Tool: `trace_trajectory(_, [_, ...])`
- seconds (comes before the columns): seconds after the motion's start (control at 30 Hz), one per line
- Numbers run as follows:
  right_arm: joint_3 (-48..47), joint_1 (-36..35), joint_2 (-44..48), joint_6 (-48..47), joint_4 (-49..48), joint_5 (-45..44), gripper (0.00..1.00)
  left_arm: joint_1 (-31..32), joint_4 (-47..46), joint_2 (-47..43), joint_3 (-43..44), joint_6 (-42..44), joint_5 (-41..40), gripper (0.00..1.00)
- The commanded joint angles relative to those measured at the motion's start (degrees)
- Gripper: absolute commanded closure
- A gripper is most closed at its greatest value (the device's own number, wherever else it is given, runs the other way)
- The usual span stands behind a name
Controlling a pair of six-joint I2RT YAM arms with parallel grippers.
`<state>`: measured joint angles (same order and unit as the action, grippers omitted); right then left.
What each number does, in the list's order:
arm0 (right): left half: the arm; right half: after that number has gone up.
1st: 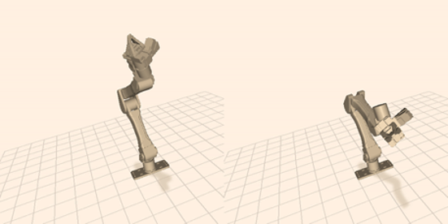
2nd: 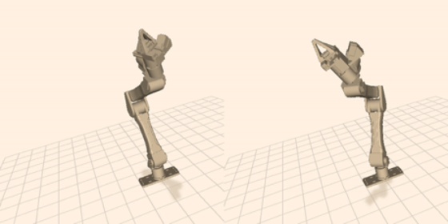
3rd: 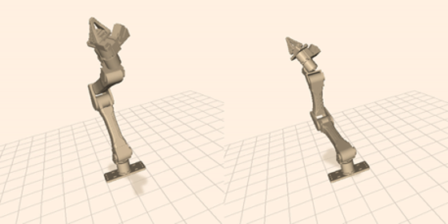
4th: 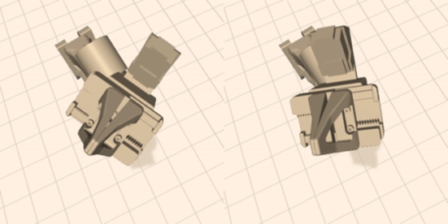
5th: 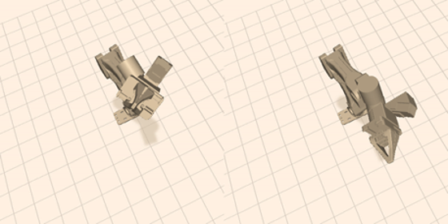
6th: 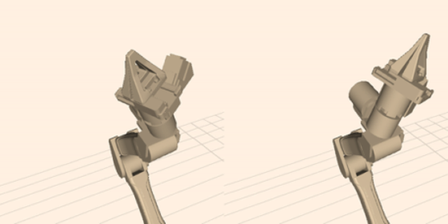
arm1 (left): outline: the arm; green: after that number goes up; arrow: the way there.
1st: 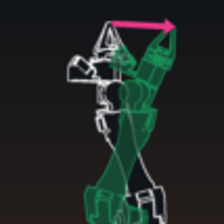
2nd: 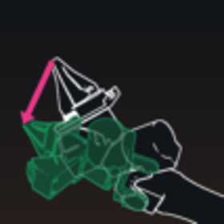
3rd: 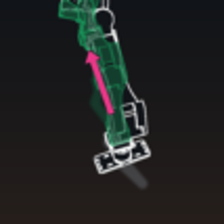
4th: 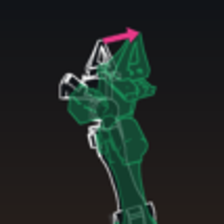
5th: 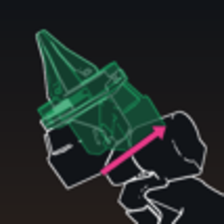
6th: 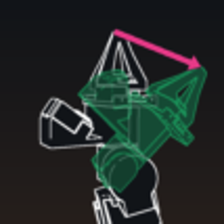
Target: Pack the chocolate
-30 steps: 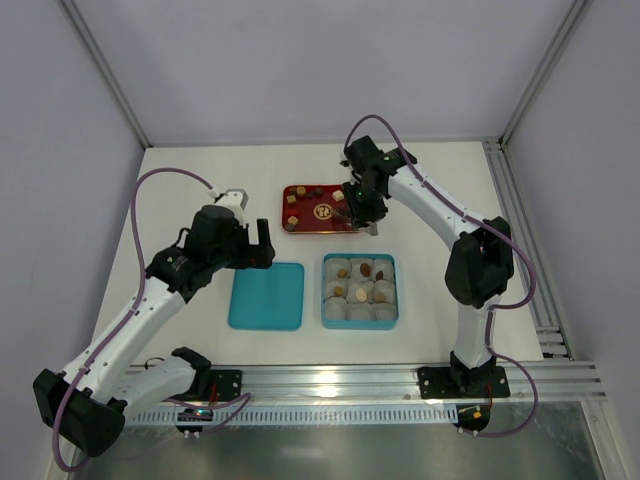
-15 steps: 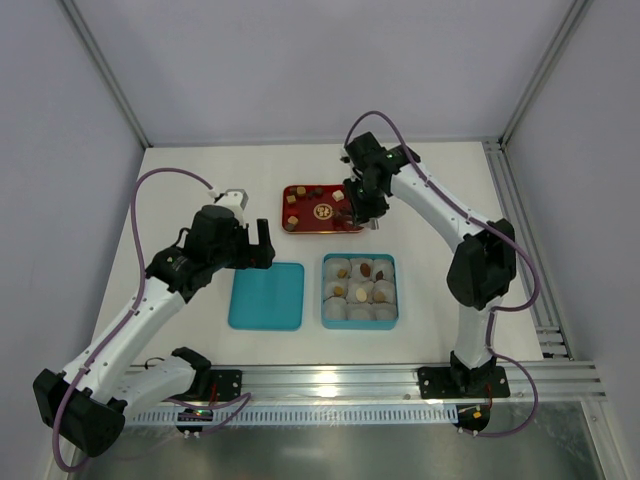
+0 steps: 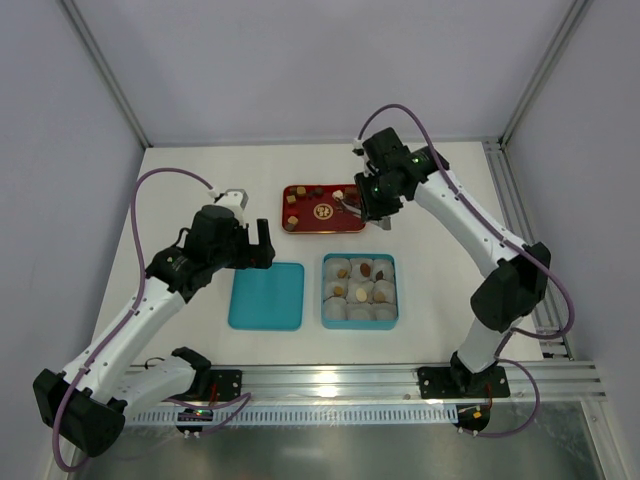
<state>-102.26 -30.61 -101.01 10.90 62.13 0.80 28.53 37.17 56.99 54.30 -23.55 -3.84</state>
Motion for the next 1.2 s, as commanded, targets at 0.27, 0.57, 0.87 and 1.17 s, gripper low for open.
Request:
trace_trajectory(0.27, [16.2,-0.9,22.9,2.1,1.7,3.5,0.71,0.0,-0.3,-0.9,2.1,0.6,0.1,0.00])
trace_trajectory(0.57, [26.9,-8.2,35.3,7.6,5.6,3.6,0.71,0.0,-0.2,-0.3,2.2,0.6,0.3,0.00])
trace_trajectory(0.87, [31.2,-16.3,39.0,12.5,7.1,5.3,0.71,0.0,-0.2,0.0,2.2,0.6,0.2,0.00])
trace_trajectory(1.17, [32.5,-18.3,38.7,12.6,7.8,7.6,0.71,0.0,-0.2,0.1,2.2,0.6,0.0,0.00])
